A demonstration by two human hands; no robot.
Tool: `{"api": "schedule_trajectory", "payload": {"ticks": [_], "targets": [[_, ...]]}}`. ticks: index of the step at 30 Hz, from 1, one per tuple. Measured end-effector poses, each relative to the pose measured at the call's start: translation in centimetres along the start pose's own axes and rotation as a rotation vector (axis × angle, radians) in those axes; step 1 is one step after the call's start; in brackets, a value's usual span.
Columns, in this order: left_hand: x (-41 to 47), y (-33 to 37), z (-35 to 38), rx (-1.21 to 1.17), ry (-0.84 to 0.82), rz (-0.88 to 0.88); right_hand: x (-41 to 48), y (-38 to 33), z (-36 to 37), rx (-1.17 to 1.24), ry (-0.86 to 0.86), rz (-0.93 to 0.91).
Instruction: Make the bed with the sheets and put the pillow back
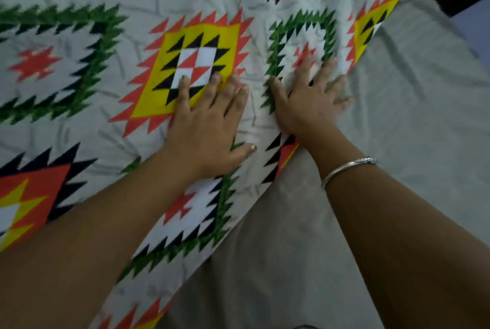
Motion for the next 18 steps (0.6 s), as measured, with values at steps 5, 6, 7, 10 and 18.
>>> {"api": "schedule_trajectory", "payload": {"ticks": [5,6,7,10,18], "targets": [[7.2,-0.8,-1.2,0.029,-0.055,0.105,2.6,-0.6,-0.7,-0.014,-0.128,-0.345],[8.5,-0.3,-1.4,0.052,-0.055,0.148,3.3,0.2,-1.1,-0.008,-0.123,-0.305],[9.7,0.1,-1.6,0.064,-0.046,0.188,4.1,1.1,-1.5,-0.002,-0.101,-0.223],[13.3,1.6,-2.4,0.093,0.007,0.288,6.2,3.1,-2.5,0.068,-0.043,0.044],[19.5,2.8,-2.4,0.259,0.032,0.465,9.2,4.7,-2.9,-0.028,0.043,-0.399]]}}
Point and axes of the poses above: each hand's wrist, its own x-axis towards the middle knuckle, its own z-axis out of the palm, y = z × x, the point moved 4 cm from there along x, towards the middle knuckle, and after that the axes turned 12 degrees about x, right-handed, at the moved point
